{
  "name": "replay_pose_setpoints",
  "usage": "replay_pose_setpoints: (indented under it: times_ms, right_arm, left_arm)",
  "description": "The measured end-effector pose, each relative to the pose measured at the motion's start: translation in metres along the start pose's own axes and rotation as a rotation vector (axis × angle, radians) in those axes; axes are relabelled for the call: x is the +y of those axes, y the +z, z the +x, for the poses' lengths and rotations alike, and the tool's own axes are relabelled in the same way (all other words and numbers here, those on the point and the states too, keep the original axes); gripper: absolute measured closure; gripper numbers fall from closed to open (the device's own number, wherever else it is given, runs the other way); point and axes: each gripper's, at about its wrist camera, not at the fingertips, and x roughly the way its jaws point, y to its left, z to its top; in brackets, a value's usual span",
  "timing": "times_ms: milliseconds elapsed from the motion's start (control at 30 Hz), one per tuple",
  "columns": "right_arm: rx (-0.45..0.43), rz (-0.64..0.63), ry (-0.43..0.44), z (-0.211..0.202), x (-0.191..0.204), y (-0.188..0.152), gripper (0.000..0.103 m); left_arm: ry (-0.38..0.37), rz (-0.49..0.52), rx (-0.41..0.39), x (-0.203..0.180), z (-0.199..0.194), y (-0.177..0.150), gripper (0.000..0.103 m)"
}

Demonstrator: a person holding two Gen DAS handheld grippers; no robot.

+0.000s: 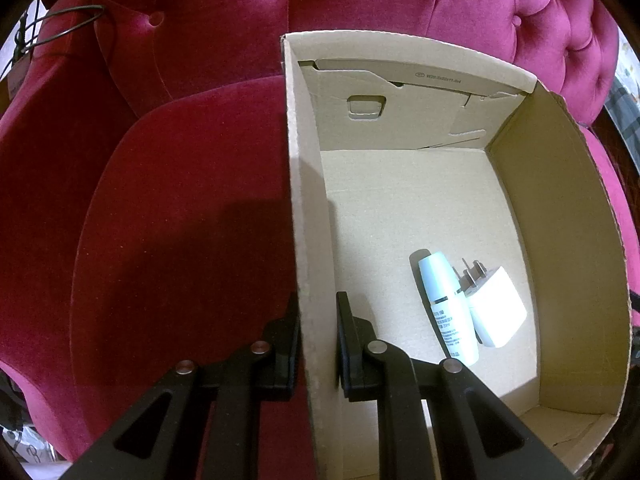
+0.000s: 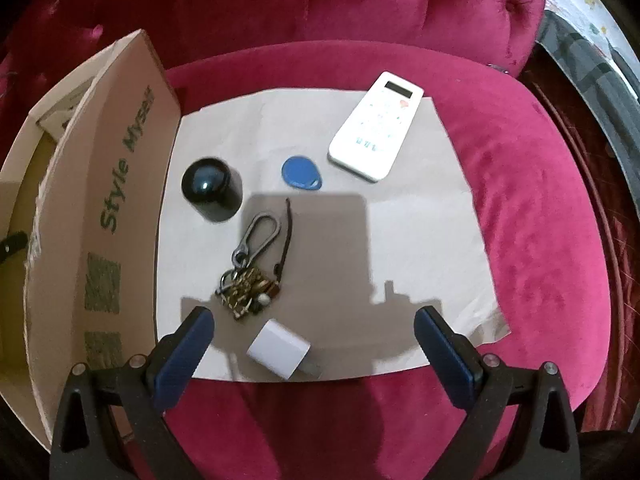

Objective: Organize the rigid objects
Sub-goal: 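Move the right tool back toward the remaining items on the paper, then grasp the small white cube charger with the right tool, then lift the white cube with the right tool and carry it over the box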

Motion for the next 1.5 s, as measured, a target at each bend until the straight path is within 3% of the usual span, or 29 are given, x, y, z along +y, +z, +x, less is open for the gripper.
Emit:
replay_pose_setpoints:
  times_ms: [367,567,667,1167,1500]
  right_arm:
    - [0.029,-0.035,0.027,0.009,0.007,-0.013,0.005]
    - [0.071,-0.054,0.038,0.017,0.019,-0.019,0.03]
    - [0.083,-0.038,0.053,0.02,0.021,-0.02,0.063]
    - [0.082,-0.021,0.057,-0.002,0.024,-0.013,0.063]
    - [0.058,-0.077,0.019,-0.03,0.043,0.01,0.063]
  left_arm:
    - [0.005,0.003,-0.001,-0.001,0.0,-0.001,0.087]
    - [0.004,0.003,-0.001,-0.002,0.0,-0.001,0.087]
    - [0.004,0.004,-0.001,-0.002,0.001,-0.001,0.087]
    - [0.007,0.006,0.0,-0.002,0.001,0.0,0.087]
    - [0.005,0.005,0.0,-0.003,0.0,0.0,0.087]
